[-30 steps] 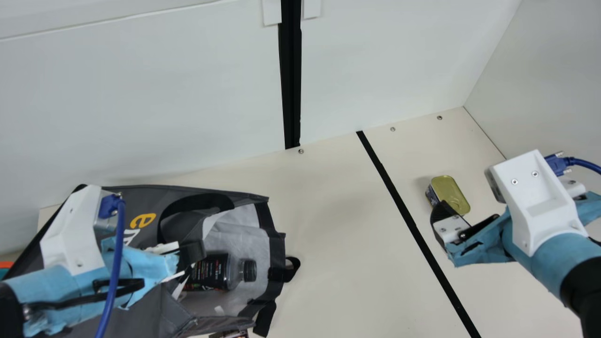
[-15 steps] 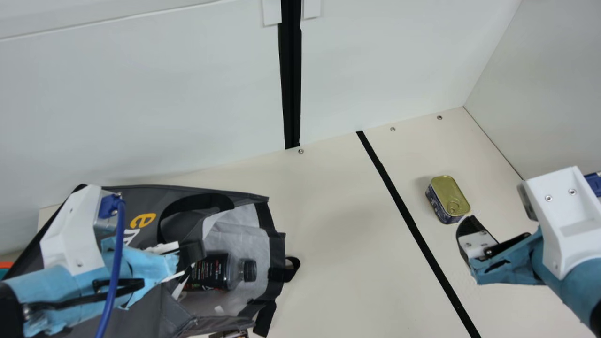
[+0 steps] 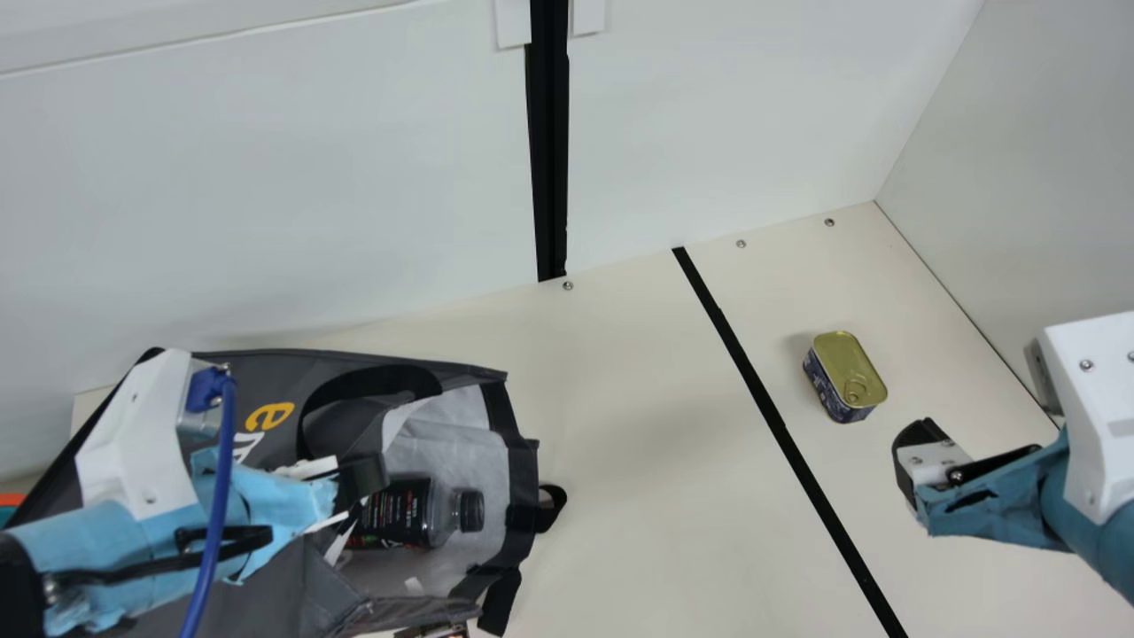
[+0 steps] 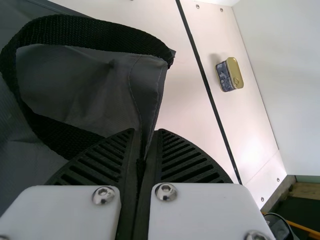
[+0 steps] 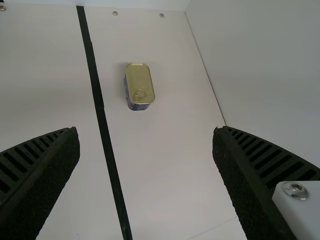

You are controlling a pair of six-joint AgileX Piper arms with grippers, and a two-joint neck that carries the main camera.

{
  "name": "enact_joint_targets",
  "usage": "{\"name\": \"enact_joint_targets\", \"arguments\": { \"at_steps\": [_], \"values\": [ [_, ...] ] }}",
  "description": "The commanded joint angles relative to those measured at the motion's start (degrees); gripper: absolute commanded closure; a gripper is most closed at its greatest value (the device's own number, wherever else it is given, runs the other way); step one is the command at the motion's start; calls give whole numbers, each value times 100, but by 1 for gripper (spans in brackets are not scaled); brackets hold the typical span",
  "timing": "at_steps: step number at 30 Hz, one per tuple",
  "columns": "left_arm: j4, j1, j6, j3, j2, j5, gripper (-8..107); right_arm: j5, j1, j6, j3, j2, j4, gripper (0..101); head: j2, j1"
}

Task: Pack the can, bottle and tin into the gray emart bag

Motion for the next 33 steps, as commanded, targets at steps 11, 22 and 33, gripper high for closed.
{"name": "enact_joint_targets", "arguments": {
  "at_steps": [11, 22, 33],
  "values": [
    [0, 0, 0, 0, 0, 0, 89, -5, -963, -690, -107, 110, 823, 10, -5, -130],
    [0, 0, 0, 0, 0, 0, 89, -5, -1320, -934, -220, 238, 1249, 10, -5, -130],
    [0, 0, 0, 0, 0, 0, 89, -5, -1289, -881, -315, 349, 1324, 10, -5, -130]
  ]
}}
